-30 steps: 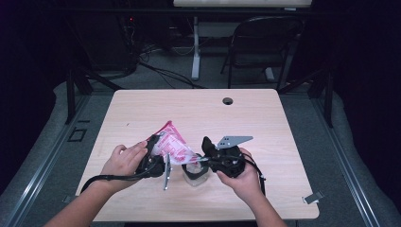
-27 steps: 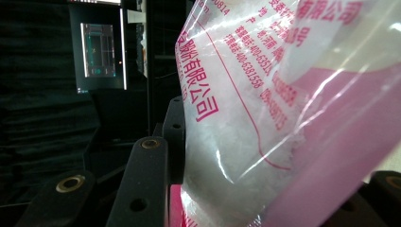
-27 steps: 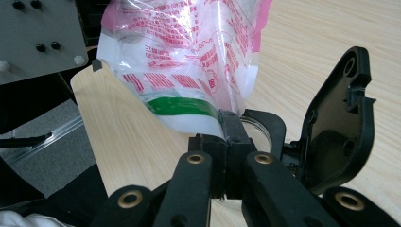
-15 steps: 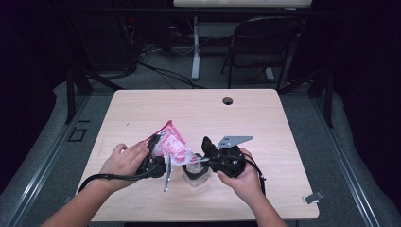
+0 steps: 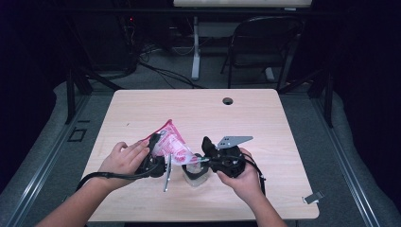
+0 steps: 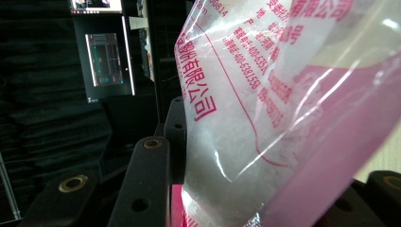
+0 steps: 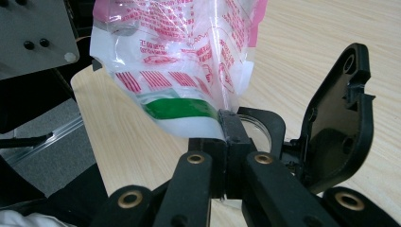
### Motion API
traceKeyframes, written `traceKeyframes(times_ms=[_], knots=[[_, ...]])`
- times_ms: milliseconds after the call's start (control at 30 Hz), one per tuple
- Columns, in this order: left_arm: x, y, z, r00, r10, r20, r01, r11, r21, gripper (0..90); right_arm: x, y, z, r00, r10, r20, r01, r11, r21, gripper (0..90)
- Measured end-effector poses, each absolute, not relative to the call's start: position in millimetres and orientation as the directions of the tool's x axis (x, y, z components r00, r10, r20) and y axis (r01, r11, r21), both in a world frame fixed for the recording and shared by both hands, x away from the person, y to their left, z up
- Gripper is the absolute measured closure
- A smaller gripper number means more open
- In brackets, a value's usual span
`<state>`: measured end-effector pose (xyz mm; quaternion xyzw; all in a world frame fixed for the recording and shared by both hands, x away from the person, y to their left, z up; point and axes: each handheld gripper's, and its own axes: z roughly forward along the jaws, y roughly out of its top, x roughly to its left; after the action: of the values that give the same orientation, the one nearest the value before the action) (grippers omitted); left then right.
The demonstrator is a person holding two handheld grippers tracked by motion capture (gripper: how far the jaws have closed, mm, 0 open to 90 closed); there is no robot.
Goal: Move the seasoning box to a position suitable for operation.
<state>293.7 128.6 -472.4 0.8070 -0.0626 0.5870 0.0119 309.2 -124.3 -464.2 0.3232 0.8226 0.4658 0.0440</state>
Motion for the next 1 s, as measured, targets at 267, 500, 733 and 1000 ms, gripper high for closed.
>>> traceKeyframes(times_ms=[267,500,733,1000], knots=[[293.3,127.6,-472.8,0.289,-0.099,0.952,-0.122,-0.990,-0.066,67.7,309.7,-124.6,-465.0,-0.785,0.575,0.231,0.494,0.356,0.793,90.0],[293.0,126.5,-472.3,0.279,-0.112,0.954,-0.129,-0.989,-0.078,67.8,311.1,-125.7,-466.3,-0.781,0.576,0.241,0.503,0.353,0.789,90.0],[292.1,125.3,-471.0,0.271,-0.111,0.956,-0.126,-0.989,-0.079,68.0,311.3,-126.6,-466.2,-0.781,0.576,0.241,0.502,0.349,0.791,90.0],[291.3,121.7,-469.9,0.246,-0.137,0.960,-0.144,-0.984,-0.103,68.2,311.2,-129.1,-466.5,-0.776,0.585,0.237,0.505,0.350,0.789,90.0]])
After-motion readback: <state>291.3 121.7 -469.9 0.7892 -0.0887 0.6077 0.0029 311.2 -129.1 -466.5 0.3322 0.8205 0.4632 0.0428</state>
